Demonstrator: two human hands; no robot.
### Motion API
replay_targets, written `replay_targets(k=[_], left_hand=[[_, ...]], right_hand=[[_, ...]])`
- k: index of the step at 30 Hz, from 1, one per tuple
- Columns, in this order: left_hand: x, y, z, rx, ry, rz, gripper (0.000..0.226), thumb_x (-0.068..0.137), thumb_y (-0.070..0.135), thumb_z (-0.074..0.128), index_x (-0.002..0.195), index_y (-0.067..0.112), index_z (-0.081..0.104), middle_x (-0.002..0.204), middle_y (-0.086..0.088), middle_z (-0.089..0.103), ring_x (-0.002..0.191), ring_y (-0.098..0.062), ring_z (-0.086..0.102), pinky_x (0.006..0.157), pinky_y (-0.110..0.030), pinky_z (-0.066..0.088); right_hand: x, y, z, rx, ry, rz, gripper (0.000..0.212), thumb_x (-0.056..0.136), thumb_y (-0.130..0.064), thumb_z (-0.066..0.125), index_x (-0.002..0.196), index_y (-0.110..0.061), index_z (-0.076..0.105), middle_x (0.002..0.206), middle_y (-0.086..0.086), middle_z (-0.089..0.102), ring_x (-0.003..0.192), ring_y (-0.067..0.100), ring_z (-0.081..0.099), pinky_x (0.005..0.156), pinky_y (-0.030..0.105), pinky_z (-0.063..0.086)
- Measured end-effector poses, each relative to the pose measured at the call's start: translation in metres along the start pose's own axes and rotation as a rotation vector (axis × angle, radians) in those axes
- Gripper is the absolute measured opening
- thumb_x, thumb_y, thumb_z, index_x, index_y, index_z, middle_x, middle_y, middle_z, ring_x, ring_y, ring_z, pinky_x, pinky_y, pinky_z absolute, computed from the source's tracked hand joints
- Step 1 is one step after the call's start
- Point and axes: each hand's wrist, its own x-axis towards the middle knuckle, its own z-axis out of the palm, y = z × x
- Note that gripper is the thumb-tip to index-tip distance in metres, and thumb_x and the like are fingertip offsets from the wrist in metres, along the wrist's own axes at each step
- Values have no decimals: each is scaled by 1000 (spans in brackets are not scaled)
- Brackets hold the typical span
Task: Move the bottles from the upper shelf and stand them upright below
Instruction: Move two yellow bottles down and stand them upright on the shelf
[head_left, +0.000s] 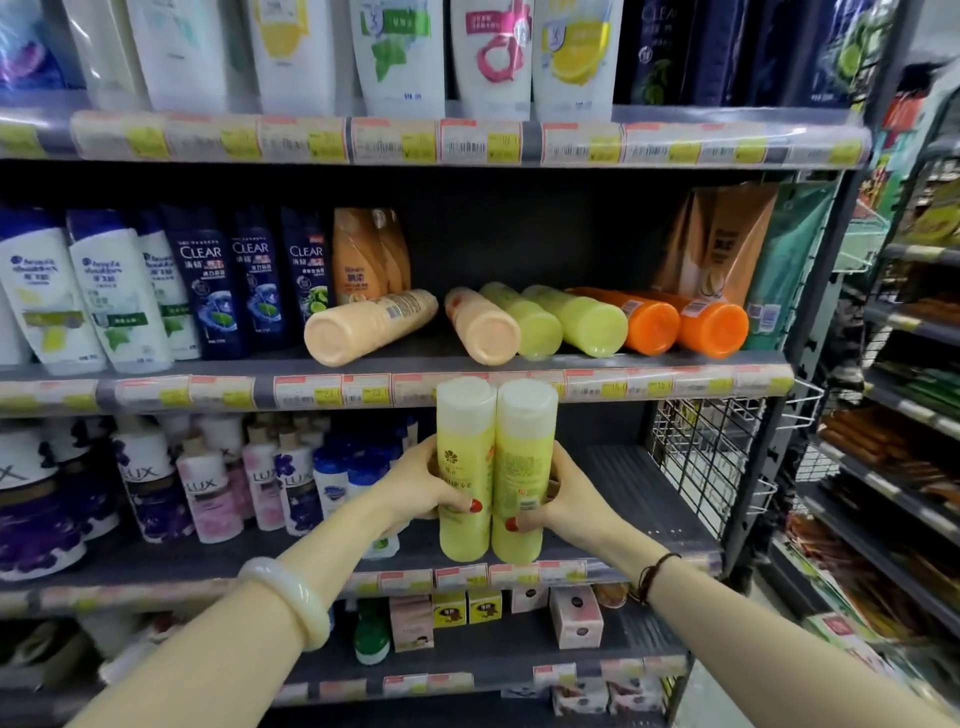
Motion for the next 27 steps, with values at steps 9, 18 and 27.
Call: replay_targets(k=[9, 18, 27], left_hand=[[47, -53, 18, 6, 66, 32, 67, 66, -9, 76, 122, 15, 51, 105, 0, 66, 110, -22, 60, 96, -42, 50], [92, -77, 15, -76, 118, 3, 73, 64, -10, 75, 128, 14, 48, 116, -7, 67, 112, -25, 60, 98, -47, 49], [117, -97, 10, -146, 167, 1, 75, 68, -9, 73, 131, 21, 46, 122, -6, 63, 116, -27, 57, 98, -52, 47]], right_hand=[[32, 61, 9, -2, 48, -14, 77, 57, 8, 79, 123, -17, 46, 112, 2, 64, 103, 13, 62, 81, 26, 53], [73, 88, 11, -26, 66, -29, 72, 58, 7, 79, 119, -14, 46, 110, 4, 64, 98, 7, 61, 82, 27, 53], [103, 112, 19, 31, 73, -17, 71, 58, 5, 80, 116, -18, 47, 112, 4, 65, 104, 16, 63, 85, 34, 55]])
